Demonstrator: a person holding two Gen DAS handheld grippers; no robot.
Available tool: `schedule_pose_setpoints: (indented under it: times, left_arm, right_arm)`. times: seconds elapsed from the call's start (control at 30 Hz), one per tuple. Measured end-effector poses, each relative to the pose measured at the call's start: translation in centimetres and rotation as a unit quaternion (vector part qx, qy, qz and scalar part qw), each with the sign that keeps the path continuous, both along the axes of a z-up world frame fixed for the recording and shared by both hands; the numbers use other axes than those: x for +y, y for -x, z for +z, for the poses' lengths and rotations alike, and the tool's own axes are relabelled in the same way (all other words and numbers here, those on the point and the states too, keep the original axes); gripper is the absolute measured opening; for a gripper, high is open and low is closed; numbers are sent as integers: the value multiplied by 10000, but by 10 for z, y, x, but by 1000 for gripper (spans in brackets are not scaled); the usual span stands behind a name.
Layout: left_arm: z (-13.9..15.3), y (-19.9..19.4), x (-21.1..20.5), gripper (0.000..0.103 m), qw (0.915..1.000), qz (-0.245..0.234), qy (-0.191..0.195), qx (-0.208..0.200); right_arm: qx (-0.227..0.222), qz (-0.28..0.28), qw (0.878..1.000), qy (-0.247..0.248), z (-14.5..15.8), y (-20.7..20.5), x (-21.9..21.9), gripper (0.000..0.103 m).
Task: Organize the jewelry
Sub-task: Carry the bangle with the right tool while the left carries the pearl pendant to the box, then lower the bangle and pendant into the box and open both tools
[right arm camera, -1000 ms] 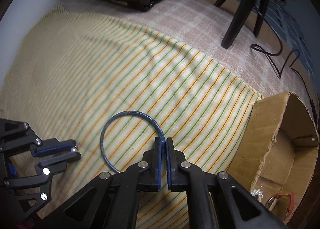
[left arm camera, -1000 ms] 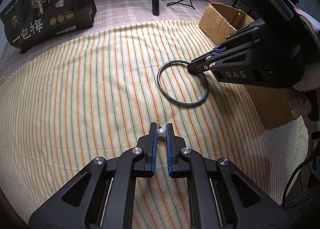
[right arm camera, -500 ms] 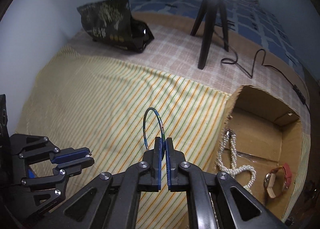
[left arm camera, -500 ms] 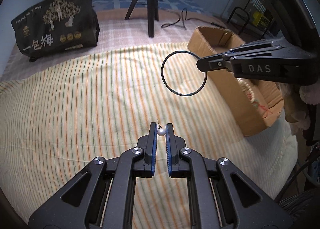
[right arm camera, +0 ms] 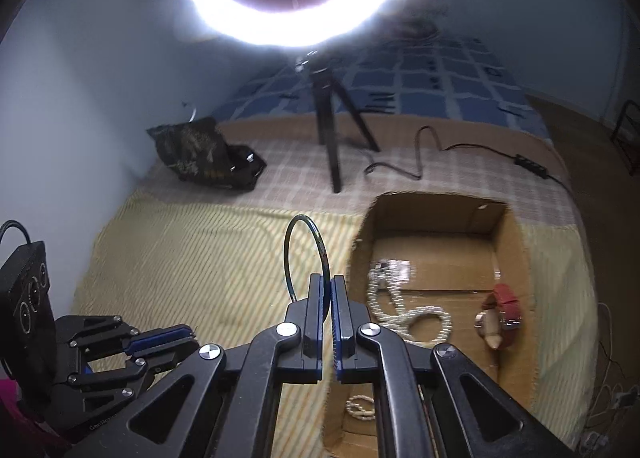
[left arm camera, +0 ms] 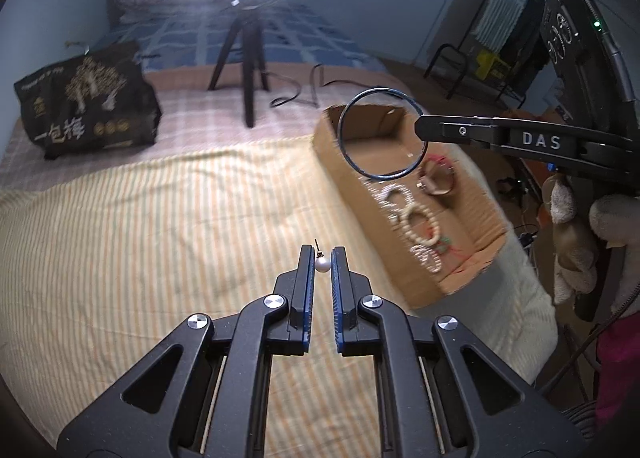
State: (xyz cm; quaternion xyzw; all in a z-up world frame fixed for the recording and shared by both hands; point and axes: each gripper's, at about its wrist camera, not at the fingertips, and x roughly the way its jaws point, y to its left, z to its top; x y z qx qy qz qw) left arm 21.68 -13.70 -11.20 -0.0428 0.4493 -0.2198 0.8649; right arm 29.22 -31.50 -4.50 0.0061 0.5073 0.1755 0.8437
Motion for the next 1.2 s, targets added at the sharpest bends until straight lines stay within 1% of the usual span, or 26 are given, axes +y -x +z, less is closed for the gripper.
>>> schedule_pose_setpoints:
  times: [0.17,0.23,0.33,0.4,0.53,0.83,1.2]
  left_arm:
    - [6,-1,-23,6,9998,-160,78,-68]
    - [7,-2,-30,6,9997,-213,108,-78]
    - [7,-3,-41,6,9995,-279,136,-106]
    - [7,-5,-50,6,9993,-317,154,-114]
    - [6,-8,-67,6,9990,-399,164,-141]
    - [4,-10,-100,6,9977,-624,71,-269]
    - [-2,-13,-125,6,9962,-805,-13,-336]
  right_arm:
    - [-183,-330,9992,99,9,0,-27,1]
    - [-235,-455,9986,107,12,-1,-38,1]
    - [-346,-617,9971,279,16,-4,-50,1]
    - [-374,-701,9965,275,17,-5,-57,1]
    - [-402,-789,9952,416,13,-12,-65,1]
    - [-394,-968,9931,530,3,-24,-82,1]
    - [-355,-1118,9913,598,-9,-32,-93,1]
